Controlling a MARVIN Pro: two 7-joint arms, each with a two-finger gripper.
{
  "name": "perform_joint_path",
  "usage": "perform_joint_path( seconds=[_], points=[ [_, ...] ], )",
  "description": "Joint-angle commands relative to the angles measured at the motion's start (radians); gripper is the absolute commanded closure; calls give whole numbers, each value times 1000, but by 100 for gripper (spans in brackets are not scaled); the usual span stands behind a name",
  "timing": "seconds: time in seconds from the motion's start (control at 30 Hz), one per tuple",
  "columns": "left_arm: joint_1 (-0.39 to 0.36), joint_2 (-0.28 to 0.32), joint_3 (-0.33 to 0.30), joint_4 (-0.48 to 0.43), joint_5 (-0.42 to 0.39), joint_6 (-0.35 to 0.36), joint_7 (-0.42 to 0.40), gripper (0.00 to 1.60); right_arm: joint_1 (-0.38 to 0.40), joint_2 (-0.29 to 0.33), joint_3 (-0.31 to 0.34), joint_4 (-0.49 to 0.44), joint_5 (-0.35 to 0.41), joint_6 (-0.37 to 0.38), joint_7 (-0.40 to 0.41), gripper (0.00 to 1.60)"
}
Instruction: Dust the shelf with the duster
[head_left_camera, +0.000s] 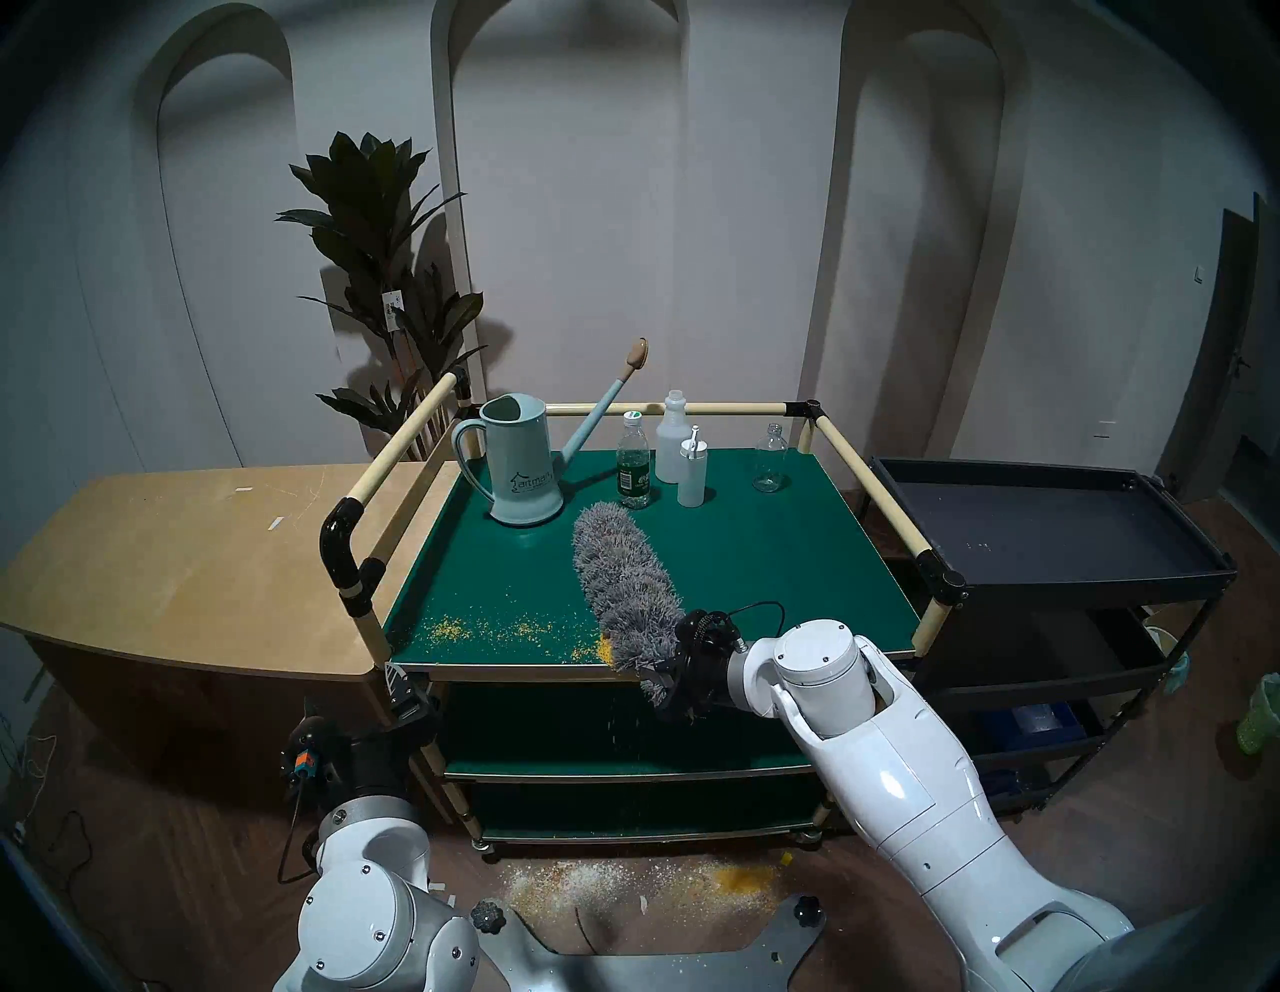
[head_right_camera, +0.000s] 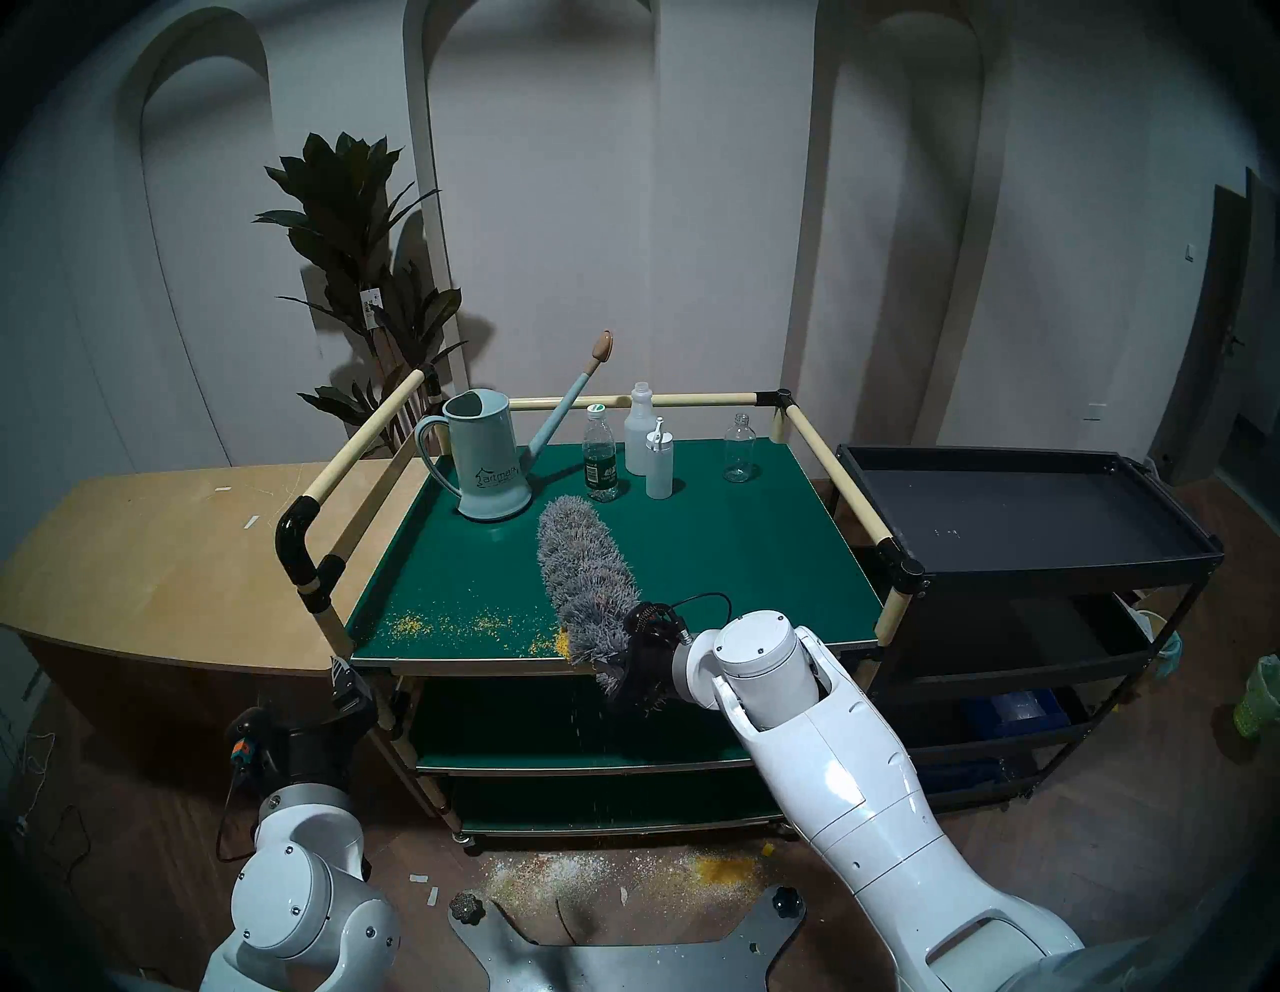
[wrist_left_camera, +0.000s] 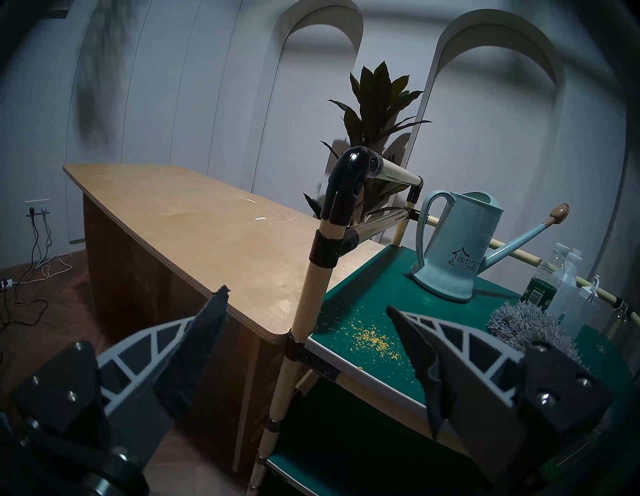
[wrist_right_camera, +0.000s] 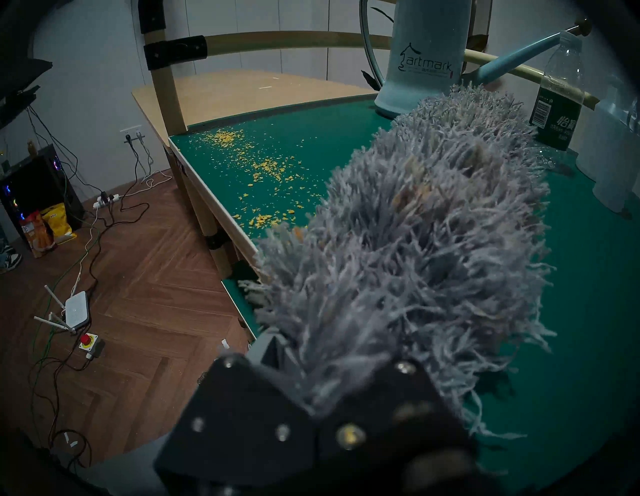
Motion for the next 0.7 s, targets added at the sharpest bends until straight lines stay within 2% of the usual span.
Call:
perform_joint_path(
  seconds=[0.0,0.67],
  points=[
    [7,-3,-4,-25,-7,-18,-3,0,-19,-52,-66,58,-11,47,0,160],
    [2,-26,-9,-16,-9,-32,4,0,82,-94,-129,160,-35,29,20,160]
  ],
)
